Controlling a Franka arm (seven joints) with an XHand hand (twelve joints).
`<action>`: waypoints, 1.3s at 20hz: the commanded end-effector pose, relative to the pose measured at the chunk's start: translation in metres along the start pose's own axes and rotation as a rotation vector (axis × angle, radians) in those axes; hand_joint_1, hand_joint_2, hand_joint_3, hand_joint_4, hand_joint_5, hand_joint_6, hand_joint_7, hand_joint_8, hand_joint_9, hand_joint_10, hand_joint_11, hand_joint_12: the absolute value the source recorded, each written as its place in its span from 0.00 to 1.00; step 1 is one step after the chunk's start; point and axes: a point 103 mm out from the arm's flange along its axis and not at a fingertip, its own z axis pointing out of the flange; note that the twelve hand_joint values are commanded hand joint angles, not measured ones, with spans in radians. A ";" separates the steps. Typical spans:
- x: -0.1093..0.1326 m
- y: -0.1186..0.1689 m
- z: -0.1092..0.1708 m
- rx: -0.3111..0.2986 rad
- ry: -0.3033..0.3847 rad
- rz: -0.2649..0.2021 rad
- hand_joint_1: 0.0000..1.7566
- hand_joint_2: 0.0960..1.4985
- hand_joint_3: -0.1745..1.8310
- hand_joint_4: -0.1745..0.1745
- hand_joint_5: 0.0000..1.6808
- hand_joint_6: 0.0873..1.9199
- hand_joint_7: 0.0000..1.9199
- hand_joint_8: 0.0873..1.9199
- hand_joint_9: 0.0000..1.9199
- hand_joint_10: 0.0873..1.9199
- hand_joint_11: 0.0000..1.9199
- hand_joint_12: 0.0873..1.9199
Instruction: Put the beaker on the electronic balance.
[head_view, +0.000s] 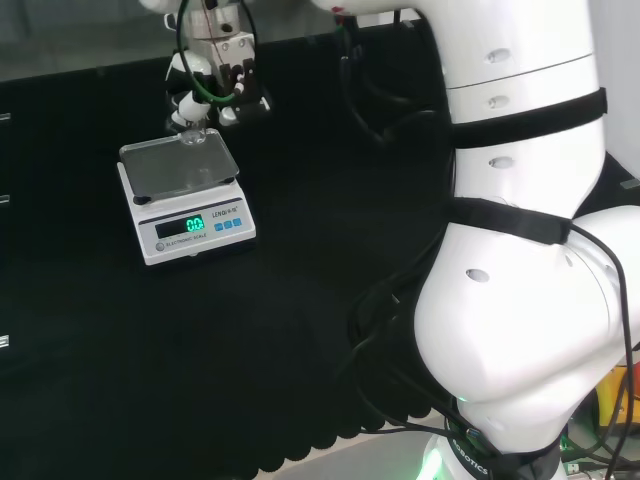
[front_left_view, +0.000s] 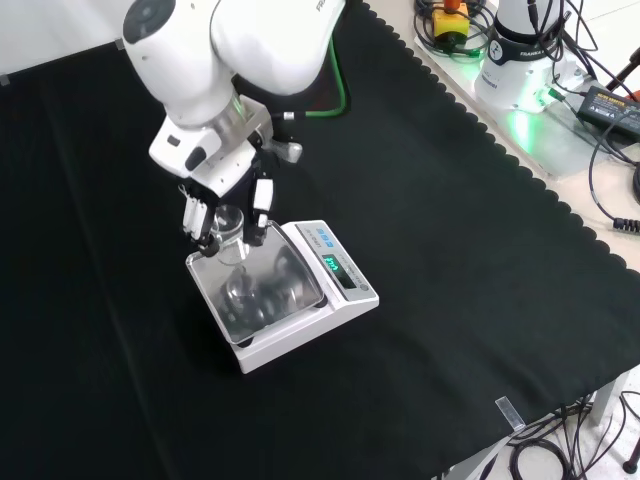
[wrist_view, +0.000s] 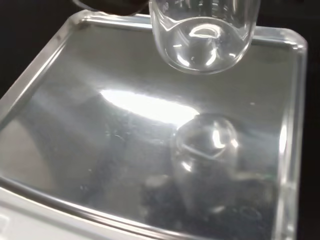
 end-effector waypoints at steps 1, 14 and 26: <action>0.025 0.016 0.018 0.033 0.018 -0.059 0.65 0.71 0.05 0.23 0.64 0.42 0.50 0.45 0.84 0.03 0.86 0.16; 0.029 0.012 0.032 0.057 0.038 -0.071 0.65 0.71 0.05 0.23 0.64 0.42 0.50 0.45 0.84 0.03 0.86 0.16; 0.026 0.011 0.039 0.062 0.013 -0.061 0.65 0.71 0.06 0.23 0.64 0.42 0.50 0.45 0.83 0.03 0.87 0.16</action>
